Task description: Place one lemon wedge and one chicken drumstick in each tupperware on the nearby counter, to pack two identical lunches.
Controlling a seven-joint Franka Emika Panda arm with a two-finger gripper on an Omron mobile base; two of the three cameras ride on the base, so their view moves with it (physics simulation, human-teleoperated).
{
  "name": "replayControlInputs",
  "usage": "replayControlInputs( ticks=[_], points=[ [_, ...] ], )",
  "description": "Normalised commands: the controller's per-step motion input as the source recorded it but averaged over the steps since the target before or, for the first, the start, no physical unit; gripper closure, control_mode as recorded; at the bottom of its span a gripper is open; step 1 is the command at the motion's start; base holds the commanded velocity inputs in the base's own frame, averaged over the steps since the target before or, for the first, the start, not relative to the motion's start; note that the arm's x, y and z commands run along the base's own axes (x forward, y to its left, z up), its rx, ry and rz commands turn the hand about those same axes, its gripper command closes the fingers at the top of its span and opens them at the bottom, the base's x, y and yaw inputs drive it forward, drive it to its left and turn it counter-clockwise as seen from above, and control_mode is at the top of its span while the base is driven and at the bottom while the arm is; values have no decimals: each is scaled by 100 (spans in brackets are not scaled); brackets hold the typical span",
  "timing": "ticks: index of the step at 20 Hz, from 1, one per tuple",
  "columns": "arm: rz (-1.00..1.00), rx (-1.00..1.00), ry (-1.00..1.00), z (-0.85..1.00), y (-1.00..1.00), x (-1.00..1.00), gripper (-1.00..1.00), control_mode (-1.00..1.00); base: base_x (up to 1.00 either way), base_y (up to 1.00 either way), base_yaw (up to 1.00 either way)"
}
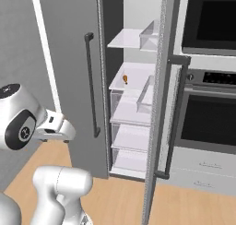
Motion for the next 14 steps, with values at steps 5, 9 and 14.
replayControlInputs(
  ticks=[5, 9, 14],
  points=[
    [0, 0, 0, 0, 0, 0, -100, 100, 96, -14, -1],
    [0, 0, 0, 0, 0, 0, -100, 100, 72, -30, 0],
    [0, 0, 0, 0, 0, 0, -100, 100, 42, -36, 0]
  ],
)
